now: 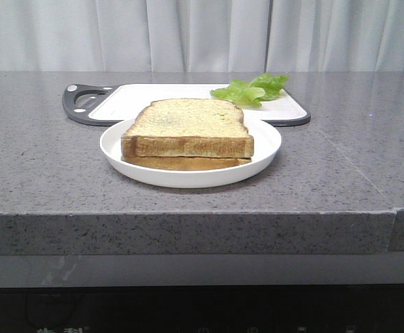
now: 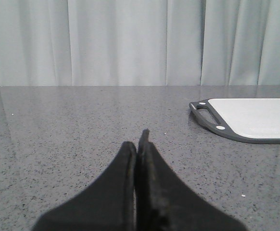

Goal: Left arm grabs bread, right arm adds lettuce

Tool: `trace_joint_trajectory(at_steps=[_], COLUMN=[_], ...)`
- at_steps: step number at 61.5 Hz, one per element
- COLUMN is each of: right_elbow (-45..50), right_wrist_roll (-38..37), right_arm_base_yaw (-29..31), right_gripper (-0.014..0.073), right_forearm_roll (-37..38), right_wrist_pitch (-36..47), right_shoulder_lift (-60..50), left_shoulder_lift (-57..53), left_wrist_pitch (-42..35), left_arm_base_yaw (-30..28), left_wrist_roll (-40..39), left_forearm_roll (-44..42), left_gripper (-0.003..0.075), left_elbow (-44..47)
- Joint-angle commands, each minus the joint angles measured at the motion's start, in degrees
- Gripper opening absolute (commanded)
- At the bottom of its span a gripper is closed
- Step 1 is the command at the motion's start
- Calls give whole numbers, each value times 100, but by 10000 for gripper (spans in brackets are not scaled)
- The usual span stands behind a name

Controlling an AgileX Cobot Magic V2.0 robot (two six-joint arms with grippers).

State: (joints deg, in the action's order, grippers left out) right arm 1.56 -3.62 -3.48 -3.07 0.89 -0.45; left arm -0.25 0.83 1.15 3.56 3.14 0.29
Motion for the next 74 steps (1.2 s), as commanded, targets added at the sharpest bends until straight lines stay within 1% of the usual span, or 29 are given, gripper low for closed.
trace_joint_trajectory(at_steps=[1, 53, 60, 68, 74], right_elbow=[-22, -22, -22, -200, -528], right_wrist_roll=[23, 23, 23, 23, 23], right_arm_base_yaw=[9, 9, 9, 9, 9], right_gripper=[-118, -118, -118, -118, -118], right_forearm_roll=[77, 77, 71, -19, -33], right_wrist_pitch=[454, 460, 497, 476, 303], right_shoulder_lift=[-132, -132, -132, -132, -132], left_shoulder_lift=[-99, -99, -99, -99, -99], left_wrist_pitch=[-465, -465, -827, -899, -611], left_arm_base_yaw=[-7, -7, -7, -7, -7], left_wrist_roll=[-55, -55, -55, -55, -55], left_forearm_roll=[-2, -2, 26, 301, 382], left_gripper=[-20, -20, -20, -20, -20], left_elbow=[32, 32, 32, -194, -630])
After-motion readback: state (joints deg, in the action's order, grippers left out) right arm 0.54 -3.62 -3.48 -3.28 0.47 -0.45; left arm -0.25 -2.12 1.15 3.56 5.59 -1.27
